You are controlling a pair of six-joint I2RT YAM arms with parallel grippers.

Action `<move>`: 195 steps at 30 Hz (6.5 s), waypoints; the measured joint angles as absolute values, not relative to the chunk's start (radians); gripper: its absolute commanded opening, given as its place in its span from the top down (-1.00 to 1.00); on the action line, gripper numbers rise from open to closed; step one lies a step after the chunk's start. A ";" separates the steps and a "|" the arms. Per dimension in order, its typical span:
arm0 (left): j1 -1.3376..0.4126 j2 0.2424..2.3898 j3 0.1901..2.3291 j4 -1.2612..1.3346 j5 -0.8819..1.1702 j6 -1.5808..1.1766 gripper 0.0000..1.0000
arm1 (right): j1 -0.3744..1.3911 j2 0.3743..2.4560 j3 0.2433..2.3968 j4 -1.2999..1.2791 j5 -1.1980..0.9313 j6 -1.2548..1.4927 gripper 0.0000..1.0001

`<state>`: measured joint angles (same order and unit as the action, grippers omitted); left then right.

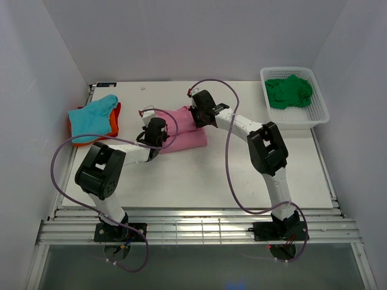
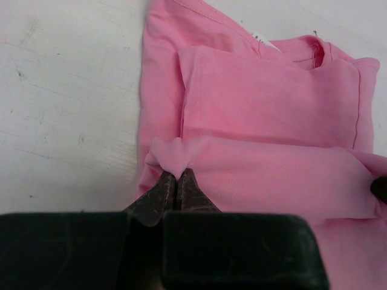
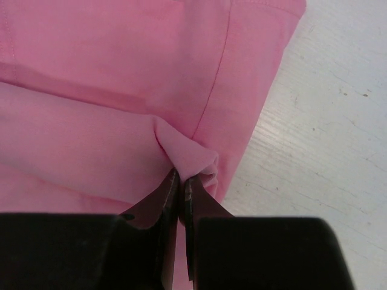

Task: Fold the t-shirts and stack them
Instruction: Fold the tshirt

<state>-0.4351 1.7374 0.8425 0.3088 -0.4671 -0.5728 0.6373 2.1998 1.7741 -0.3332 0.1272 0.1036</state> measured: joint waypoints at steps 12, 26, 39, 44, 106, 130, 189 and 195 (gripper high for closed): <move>-0.429 1.769 1.010 0.341 -0.509 -0.475 -0.74 | 0.617 2.219 1.851 -0.260 0.178 0.048 0.06; -0.434 1.599 0.954 0.388 -0.487 -0.471 1.00 | 0.579 2.007 1.665 -0.108 0.162 0.029 0.80; -0.479 1.694 0.823 0.376 -0.305 -0.641 1.00 | 0.580 2.019 1.613 -0.077 -0.080 0.087 0.85; -0.487 1.767 0.834 0.383 -0.273 -0.657 1.00 | 0.583 2.086 1.642 -0.083 -0.124 0.097 0.85; -0.879 1.332 0.707 0.147 -0.603 -0.634 1.00 | 0.629 1.475 1.163 -0.003 -0.002 0.123 0.48; -0.664 1.508 0.627 0.241 -0.614 -0.564 1.00 | 0.630 1.793 1.186 -0.028 -0.163 0.116 0.47; -0.569 1.581 0.554 0.353 -0.533 -0.551 1.00 | 0.637 1.944 1.269 -0.104 -0.070 0.071 0.49; -0.561 1.581 0.542 0.372 -0.531 -0.558 1.00 | 0.636 1.944 1.269 -0.108 -0.046 0.068 0.49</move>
<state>-0.5606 1.5814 0.5423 0.3717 -0.5308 -0.5583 0.6365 1.9438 1.2686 -0.1078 -0.0463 0.0681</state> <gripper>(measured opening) 0.009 0.253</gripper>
